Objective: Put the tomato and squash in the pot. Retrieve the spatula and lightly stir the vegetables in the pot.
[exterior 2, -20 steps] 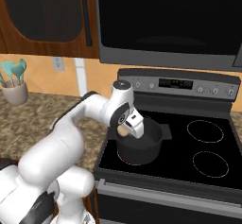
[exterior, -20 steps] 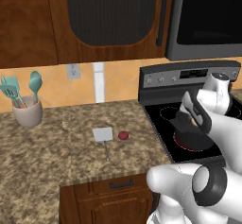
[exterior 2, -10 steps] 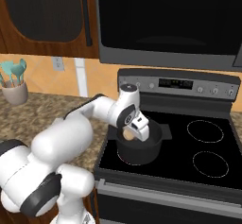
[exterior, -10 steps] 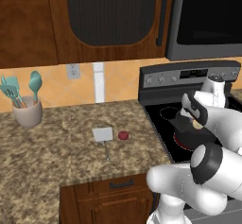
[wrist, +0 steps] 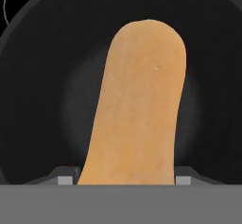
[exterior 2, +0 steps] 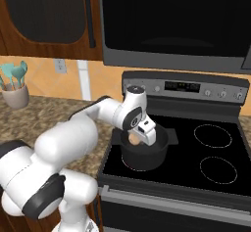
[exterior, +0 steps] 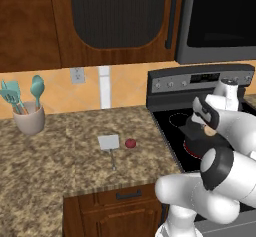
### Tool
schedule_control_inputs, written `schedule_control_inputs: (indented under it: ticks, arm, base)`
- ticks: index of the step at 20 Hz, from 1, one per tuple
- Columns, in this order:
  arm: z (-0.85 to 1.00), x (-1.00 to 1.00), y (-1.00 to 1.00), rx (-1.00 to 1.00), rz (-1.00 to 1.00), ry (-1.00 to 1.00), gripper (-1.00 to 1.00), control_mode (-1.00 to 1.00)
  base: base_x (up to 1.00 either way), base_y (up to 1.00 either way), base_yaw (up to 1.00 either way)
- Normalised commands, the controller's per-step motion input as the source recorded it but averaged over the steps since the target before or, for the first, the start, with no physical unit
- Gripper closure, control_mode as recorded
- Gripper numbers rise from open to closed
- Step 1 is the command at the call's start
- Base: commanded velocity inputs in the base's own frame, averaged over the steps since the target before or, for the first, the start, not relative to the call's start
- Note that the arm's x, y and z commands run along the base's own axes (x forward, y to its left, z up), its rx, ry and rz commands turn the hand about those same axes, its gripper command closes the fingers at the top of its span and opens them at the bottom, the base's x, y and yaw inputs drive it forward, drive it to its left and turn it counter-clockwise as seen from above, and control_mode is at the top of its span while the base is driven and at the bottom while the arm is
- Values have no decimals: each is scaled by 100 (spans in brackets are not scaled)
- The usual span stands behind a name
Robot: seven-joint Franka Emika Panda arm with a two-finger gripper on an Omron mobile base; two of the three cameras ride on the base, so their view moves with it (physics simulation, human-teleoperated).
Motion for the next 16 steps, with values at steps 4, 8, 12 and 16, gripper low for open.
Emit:
schedule_control_inputs:
  ticks: [4,8,12,16]
  arm:
    - [-22,0,0,-1,0,6,100,-100]
    - [-7,0,0,0,0,1,-100,-100]
    - [0,0,0,0,0,0,-100,-100]
    - [0,0,0,4,0,-4,-100,-100]
  base:
    - [0,0,0]
    - [0,0,0]
    - [0,0,0]
    - [0,0,0]
